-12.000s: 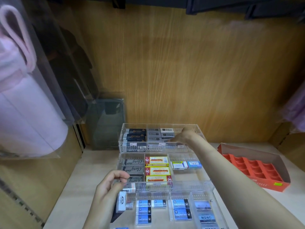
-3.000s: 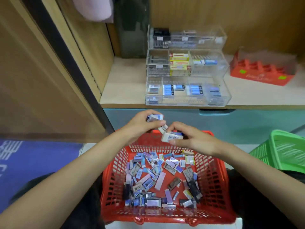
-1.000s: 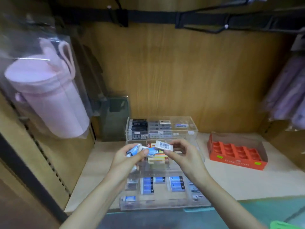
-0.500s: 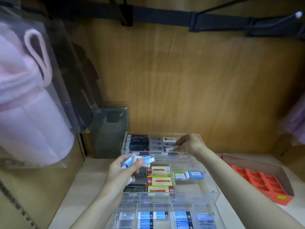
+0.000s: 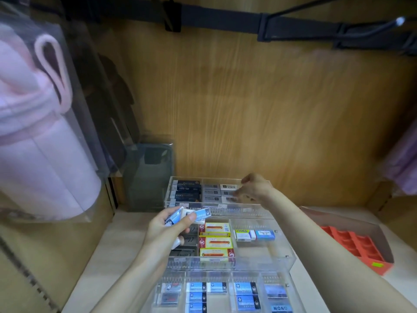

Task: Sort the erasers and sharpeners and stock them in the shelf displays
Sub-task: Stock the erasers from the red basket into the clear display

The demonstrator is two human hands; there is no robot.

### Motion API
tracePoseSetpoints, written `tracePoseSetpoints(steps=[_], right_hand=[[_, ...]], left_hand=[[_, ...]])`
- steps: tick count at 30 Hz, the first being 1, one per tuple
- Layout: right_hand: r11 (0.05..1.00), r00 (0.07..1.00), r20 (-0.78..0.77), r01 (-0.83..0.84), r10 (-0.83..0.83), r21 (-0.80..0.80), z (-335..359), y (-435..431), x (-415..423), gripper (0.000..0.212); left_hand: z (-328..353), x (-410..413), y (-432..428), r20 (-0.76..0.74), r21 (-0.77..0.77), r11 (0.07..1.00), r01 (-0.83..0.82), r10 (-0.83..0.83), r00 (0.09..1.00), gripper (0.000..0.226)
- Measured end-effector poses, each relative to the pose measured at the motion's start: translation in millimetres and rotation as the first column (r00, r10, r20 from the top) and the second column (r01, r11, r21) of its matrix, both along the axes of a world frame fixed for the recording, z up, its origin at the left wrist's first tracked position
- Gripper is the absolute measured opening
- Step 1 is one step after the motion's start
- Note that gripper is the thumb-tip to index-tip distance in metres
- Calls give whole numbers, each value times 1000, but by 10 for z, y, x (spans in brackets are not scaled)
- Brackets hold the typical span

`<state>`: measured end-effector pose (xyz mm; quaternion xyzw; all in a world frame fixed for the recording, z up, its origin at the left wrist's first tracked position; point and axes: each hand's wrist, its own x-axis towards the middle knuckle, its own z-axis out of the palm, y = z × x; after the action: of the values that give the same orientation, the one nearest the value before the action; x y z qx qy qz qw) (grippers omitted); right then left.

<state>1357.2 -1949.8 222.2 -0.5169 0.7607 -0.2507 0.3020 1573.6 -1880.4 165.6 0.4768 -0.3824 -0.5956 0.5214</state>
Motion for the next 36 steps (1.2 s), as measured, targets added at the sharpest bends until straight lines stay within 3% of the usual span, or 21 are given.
tracePoseSetpoints(steps=[3, 5, 7, 11, 16, 21, 29, 36], right_hand=[[940, 985, 112, -91, 134, -329, 19, 357, 159, 27], [869, 885, 215, -312, 412, -384, -46, 629, 327, 26], [801, 803, 208, -456, 559, -389, -167, 795, 465, 35], [780, 872, 78, -390, 484, -490, -311, 828, 587, 27], [749, 873, 99, -346, 477, -565, -336, 870, 556, 26], [747, 890, 156, -251, 428, -616, -384, 1013, 561, 31], [870, 953, 38, -257, 300, -422, -880, 1486, 609, 26], [927, 877, -415, -336, 243, -168, -1369, 1595, 530, 26]], left_hand=[[64, 9, 28, -25, 6, 1000, 9, -8, 1000, 33], [98, 5, 42, -40, 7, 1000, 13, -13, 999, 30], [127, -6, 61, -56, 5, 1000, 20, -20, 998, 29], [169, 2, 102, -92, 21, 998, 51, -49, 995, 25], [201, 70, 110, -55, -9, 998, 61, -62, 997, 28], [228, 76, 229, 20, -68, 997, -44, 45, 999, 13], [-183, 493, 732, 41, 76, 986, -150, 147, 988, 10], [-440, 544, 991, 49, 108, 988, -110, 105, 993, 22]])
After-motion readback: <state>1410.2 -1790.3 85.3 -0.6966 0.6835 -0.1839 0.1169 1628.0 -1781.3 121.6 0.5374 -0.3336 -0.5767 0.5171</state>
